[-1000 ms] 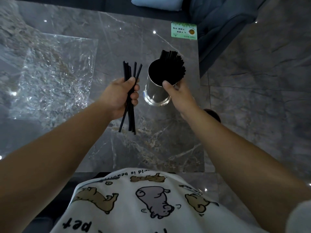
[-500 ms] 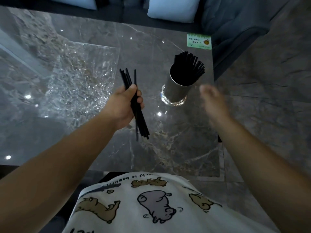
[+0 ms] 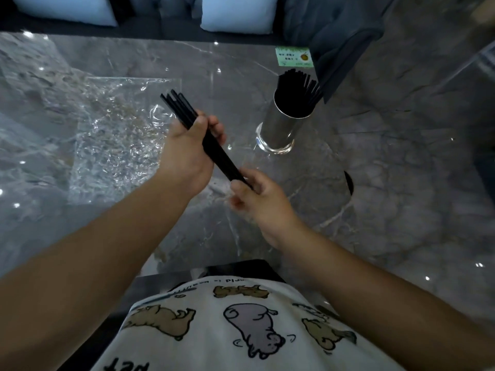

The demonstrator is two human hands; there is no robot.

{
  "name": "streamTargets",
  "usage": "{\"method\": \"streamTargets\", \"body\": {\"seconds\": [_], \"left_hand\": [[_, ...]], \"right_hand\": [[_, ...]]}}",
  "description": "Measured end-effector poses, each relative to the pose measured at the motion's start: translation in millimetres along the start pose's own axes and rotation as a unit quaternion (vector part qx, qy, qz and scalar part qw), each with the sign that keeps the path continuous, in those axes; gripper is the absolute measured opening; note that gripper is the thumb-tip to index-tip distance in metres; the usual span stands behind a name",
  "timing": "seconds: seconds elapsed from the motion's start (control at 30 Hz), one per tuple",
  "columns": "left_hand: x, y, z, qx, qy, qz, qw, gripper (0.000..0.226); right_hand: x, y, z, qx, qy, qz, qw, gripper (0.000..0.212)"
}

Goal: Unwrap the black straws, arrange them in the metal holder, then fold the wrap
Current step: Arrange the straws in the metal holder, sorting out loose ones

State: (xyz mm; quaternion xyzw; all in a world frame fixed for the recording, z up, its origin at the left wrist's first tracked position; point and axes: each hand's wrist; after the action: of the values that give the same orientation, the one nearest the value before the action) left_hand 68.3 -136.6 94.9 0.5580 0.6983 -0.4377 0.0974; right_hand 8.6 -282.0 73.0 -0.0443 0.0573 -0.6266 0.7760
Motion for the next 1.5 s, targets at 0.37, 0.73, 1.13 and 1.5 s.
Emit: {"method": "streamTargets", "body": {"seconds": [0.37,0.73,1.13,1.5], "left_hand": [[17,-5,11,0.043,0.013,0.006,0.999,0.005],[-1,21,18,0.113,0.122,0.003,0.986,0.006],[-35,61,45,0.142,0.106,-0.012,0.984,0.01],[-28,65,57,0.14,0.109,-0.002,0.984,0.012]], "right_hand": [[14,1,-6,-0.05,-0.015,-0.036,0.998,0.015],[156,157,55,0.126,-0.384,-0.239,0.883,0.021],[172,226,6,0.053,-0.274,-0.167,0.946,0.015],[173,219,6,0.058,-0.129,-0.17,0.975,0.012]]}}
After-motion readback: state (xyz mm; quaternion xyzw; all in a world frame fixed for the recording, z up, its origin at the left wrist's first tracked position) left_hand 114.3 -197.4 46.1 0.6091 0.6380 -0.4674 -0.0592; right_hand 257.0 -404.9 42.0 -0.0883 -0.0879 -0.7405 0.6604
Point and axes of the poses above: each hand's wrist, its own y-axis towards the middle knuckle, its own x-axis out of the back of the hand, z = x × y, and after that the axes turned 15 degrees about x, right-handed
